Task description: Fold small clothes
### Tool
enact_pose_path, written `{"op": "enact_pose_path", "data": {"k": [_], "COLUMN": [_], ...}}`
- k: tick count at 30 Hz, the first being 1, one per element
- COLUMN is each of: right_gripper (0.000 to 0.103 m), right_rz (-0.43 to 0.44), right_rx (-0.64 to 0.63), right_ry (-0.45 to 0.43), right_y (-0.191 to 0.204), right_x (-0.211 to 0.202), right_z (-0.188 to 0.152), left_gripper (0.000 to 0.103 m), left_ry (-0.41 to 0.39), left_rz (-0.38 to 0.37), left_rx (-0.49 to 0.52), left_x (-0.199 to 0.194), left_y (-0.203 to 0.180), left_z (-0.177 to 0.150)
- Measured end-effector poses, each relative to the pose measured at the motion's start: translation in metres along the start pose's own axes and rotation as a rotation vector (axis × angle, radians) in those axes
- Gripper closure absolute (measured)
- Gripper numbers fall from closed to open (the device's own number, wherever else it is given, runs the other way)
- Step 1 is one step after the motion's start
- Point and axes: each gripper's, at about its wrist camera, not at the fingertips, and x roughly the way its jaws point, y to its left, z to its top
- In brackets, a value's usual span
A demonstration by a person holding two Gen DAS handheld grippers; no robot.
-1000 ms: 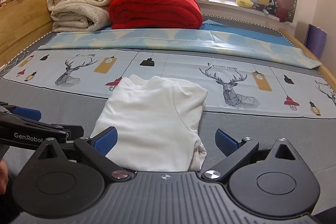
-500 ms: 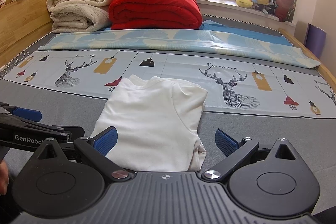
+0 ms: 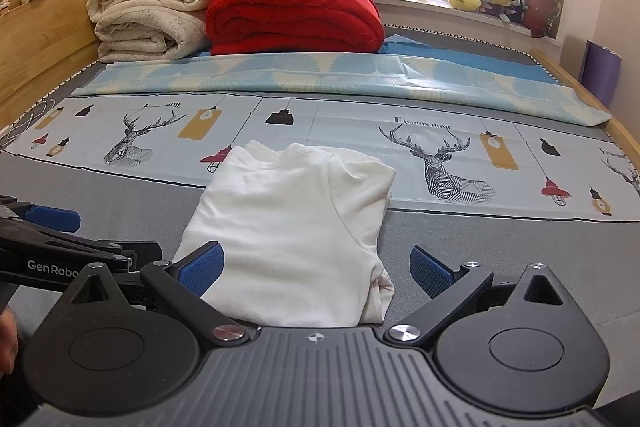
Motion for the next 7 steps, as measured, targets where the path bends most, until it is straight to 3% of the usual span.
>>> {"op": "enact_pose_path", "data": {"k": [7], "right_gripper": [0.004], "right_rz": [0.001], "right_rx": [-0.001], "right_ry": [0.001], "right_y": [-0.0006], "right_x": [0.0005], "right_z": [-0.0002], "left_gripper": [0.001], "left_ry": [-0.017], "left_rz": [-0.014], "left_rx": [0.019], "left_x": [-0.0030], "left_y": [-0.0014], "left_z": [-0.0008]}}
